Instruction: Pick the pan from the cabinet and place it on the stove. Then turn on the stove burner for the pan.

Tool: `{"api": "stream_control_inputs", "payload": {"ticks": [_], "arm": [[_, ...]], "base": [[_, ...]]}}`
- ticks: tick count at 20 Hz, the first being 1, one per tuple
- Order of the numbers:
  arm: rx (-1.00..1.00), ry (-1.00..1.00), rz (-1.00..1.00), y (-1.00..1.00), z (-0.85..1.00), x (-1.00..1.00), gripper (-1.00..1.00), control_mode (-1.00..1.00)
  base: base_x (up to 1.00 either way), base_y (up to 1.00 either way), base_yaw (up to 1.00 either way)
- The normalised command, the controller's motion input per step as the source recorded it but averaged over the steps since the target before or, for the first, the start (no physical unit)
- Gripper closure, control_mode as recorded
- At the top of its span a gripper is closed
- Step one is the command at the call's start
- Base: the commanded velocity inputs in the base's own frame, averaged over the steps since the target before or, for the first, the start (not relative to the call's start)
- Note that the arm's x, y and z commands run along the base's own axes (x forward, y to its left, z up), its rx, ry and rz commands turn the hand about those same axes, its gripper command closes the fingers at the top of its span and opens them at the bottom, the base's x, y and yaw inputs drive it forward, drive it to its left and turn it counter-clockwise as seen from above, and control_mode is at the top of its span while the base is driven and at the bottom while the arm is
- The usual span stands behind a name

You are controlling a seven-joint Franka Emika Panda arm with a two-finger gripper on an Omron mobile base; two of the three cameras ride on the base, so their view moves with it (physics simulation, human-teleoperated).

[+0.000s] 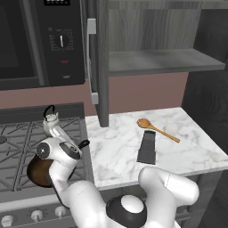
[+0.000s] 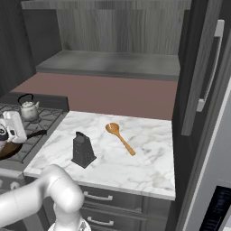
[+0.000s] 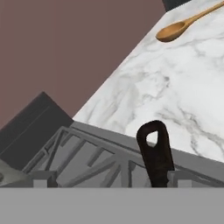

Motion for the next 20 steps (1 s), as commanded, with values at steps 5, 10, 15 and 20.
{"api": "stream_control_inputs", "payload": {"ticks": [5, 10, 15, 20], "arm": [[-0.01, -0.11, -0.14, 0.00, 0.19, -0.36, -1.00, -1.00], [0.00, -0.06, -0.14, 0.01, 0.35, -0.52, -1.00, -1.00], [-0.04, -0.03, -0.12, 0.09, 0.36, -0.54, -1.00, -1.00], [-0.11, 0.00, -0.05, 0.25, 0.16, -0.58, -1.00, -1.00]], "base": [[0.00, 0.00, 0.00], [0.00, 0.00, 0.00], [0.00, 0.00, 0.00], [0.00, 0.00, 0.00]]}}
